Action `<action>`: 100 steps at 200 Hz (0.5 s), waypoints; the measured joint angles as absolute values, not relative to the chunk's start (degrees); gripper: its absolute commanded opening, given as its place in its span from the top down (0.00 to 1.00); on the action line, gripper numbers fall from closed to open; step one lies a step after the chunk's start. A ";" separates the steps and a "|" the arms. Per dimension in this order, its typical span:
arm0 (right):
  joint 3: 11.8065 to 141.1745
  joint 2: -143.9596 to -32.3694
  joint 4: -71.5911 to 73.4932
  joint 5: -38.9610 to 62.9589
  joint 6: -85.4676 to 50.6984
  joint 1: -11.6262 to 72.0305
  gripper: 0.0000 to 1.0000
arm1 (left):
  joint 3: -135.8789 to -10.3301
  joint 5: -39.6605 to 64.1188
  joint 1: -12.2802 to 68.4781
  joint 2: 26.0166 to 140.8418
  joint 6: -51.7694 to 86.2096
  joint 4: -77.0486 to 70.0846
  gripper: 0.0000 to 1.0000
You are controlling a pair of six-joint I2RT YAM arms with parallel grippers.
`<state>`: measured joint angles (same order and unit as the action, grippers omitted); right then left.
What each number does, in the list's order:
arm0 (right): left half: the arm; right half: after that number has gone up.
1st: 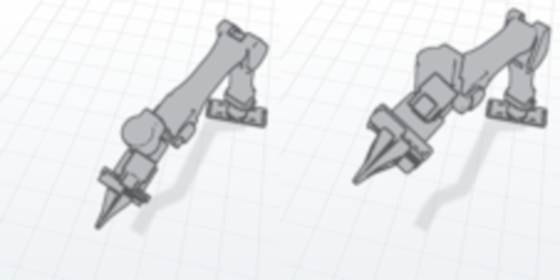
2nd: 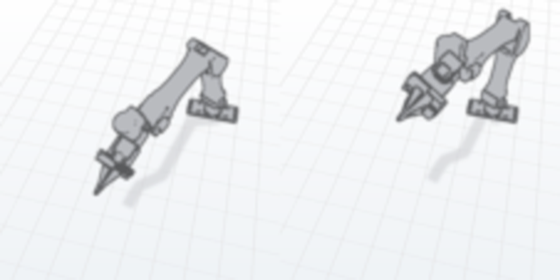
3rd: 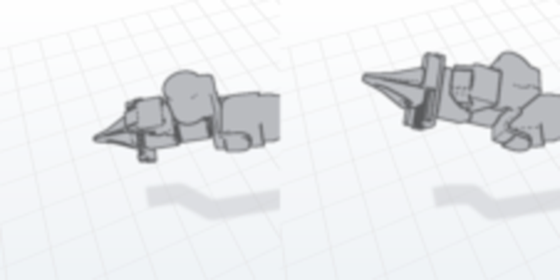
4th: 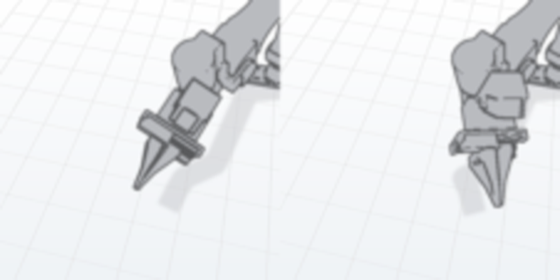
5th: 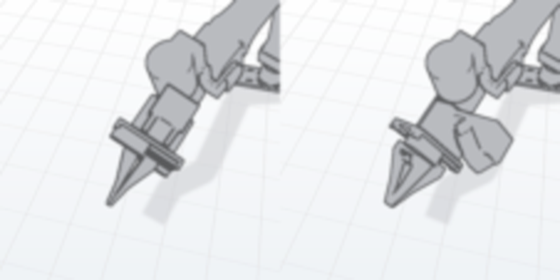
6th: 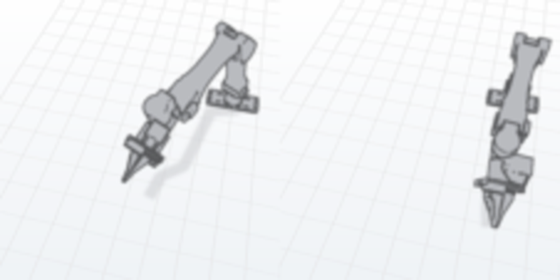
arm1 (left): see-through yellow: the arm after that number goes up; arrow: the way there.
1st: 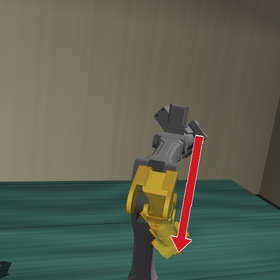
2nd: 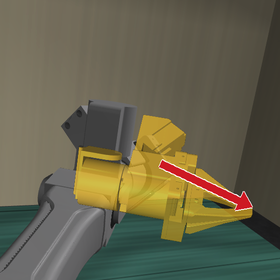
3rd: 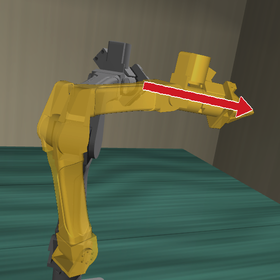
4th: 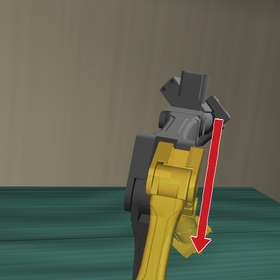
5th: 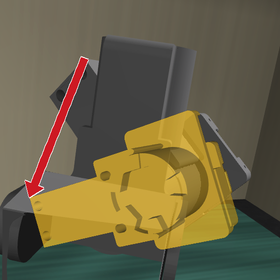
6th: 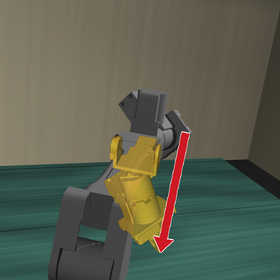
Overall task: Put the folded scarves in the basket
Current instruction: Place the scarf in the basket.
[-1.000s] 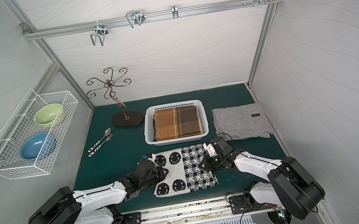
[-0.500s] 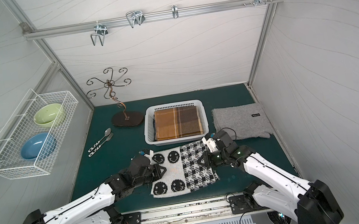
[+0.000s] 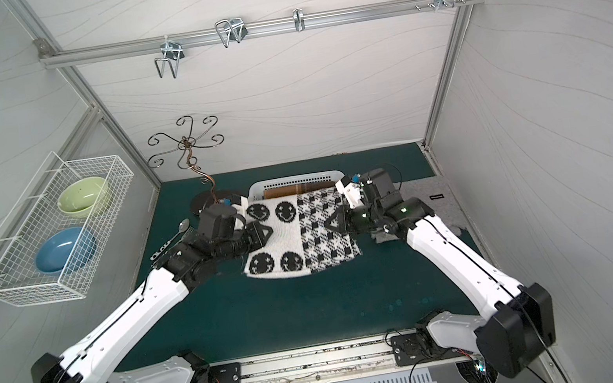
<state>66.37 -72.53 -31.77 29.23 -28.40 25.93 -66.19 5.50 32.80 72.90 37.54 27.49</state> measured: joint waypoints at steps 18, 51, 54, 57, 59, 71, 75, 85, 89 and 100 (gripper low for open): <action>72.90 -79.88 -32.10 28.93 -26.33 24.77 1.00 | -72.31 6.50 30.09 79.40 34.59 27.62 1.00; 81.17 -92.90 -31.42 28.58 -24.16 22.74 1.00 | -80.82 8.14 26.63 91.42 31.22 27.59 1.00; 81.69 -93.86 -31.42 28.58 -24.10 22.52 1.00 | -81.65 8.47 26.37 92.64 30.98 27.62 1.00; 82.24 -94.98 -31.33 28.51 -23.92 22.35 1.00 | -82.19 8.58 26.11 93.76 30.72 27.53 1.00; 82.59 -95.70 -31.35 28.56 -23.88 22.22 1.00 | -82.61 8.71 25.91 94.50 30.50 27.46 1.00; 84.79 -100.12 -31.31 28.38 -23.24 21.58 1.00 | -84.20 9.23 24.91 98.52 29.69 26.68 1.00; 85.67 -101.54 -31.38 28.27 -22.94 21.41 1.00 | -84.71 9.47 24.56 99.79 29.45 26.57 1.00; 87.92 -105.19 -31.81 28.16 -21.98 21.06 1.00 | -86.17 9.72 23.73 103.15 28.64 26.55 1.00; 89.01 -106.56 -32.12 28.10 -21.69 20.88 1.00 | -86.87 9.78 23.44 104.44 28.40 26.65 1.00; 91.74 -110.30 -32.71 28.08 -20.53 20.60 1.00 | -89.12 10.15 22.68 107.92 27.57 26.87 1.00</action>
<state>91.74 -110.30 -32.71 28.08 -20.53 20.60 -89.12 10.15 22.68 107.92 27.57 26.87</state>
